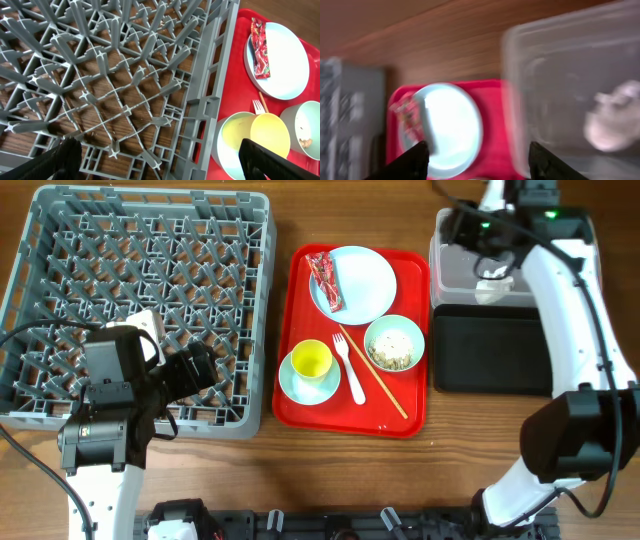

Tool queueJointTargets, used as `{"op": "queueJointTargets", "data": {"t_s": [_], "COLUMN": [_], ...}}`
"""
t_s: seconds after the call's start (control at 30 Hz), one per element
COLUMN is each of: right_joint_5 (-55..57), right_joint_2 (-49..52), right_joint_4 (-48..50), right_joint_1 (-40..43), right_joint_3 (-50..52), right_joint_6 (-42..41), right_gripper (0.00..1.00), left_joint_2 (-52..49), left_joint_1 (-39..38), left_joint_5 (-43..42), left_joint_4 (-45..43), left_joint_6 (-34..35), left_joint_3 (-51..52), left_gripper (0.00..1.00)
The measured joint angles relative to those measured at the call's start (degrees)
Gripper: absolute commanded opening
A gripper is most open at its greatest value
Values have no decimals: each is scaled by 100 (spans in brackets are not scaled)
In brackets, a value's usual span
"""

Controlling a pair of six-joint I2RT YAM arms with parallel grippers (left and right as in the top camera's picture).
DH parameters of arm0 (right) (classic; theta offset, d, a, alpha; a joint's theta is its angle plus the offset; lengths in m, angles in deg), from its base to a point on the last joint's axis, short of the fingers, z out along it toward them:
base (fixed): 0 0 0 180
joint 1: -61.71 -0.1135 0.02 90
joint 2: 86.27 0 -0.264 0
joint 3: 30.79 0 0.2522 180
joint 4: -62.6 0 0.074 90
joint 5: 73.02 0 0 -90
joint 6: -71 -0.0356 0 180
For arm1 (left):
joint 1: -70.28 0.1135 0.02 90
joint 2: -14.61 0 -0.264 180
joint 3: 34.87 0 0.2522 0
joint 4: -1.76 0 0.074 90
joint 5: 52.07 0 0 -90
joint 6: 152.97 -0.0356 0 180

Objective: Sort waste into correct bins and load items into the dishwasher rack
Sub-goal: 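Reach the right gripper back and grasp the red snack wrapper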

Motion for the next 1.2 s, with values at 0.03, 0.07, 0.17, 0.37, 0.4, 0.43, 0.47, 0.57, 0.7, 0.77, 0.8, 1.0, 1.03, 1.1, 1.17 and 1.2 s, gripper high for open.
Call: {"op": "queueJointTargets", "data": {"t_s": [0.03,0.07,0.17,0.37,0.4,0.43,0.47,0.57,0.7,0.77,0.8,1.0,1.03,1.1,1.17,1.2], "right_joint_5": [-55,-116,-190,-186,-179,-162,-133,-11,216,313,337,442,444,435,439,459], "right_joint_2": [2,7,31,601,734,837,975,1331,1696,1832,1882,2339,2398,2463,2474,2485], "right_joint_4": [59,142,295,535,564,590,597,599,619,645,667,717,721,763,787,789], "right_joint_1": [-138,-317,-774,-1644,-1757,-1825,-1921,-2157,-2337,-2343,-2341,-2328,-2328,-2334,-2343,-2343], "right_joint_3": [0,0,0,0,0,0,0,0,0,0,0,0,0,0,-4,-4], "right_joint_6": [107,249,505,721,721,721,721,719,629,542,514,330,328,293,251,212], "right_gripper": [73,77,79,79,79,79,79,78,75,75,75,74,69,49,30,24], "left_joint_2": [0,0,0,0,0,0,0,0,0,0,0,0,0,0,2,2], "left_joint_1": [0,0,0,0,0,0,0,0,0,0,0,0,0,0,0,0], "left_joint_5": [0,0,0,0,0,0,0,0,0,0,0,0,0,0,0,0], "left_joint_4": [0,0,0,0,0,0,0,0,0,0,0,0,0,0,2,-2], "left_joint_6": [0,0,0,0,0,0,0,0,0,0,0,0,0,0,0,0], "left_joint_3": [0,0,0,0,0,0,0,0,0,0,0,0,0,0,0,0], "left_gripper": [100,100,100,100,100,100,100,100,100,100,100,100,100,100,100,100]}}
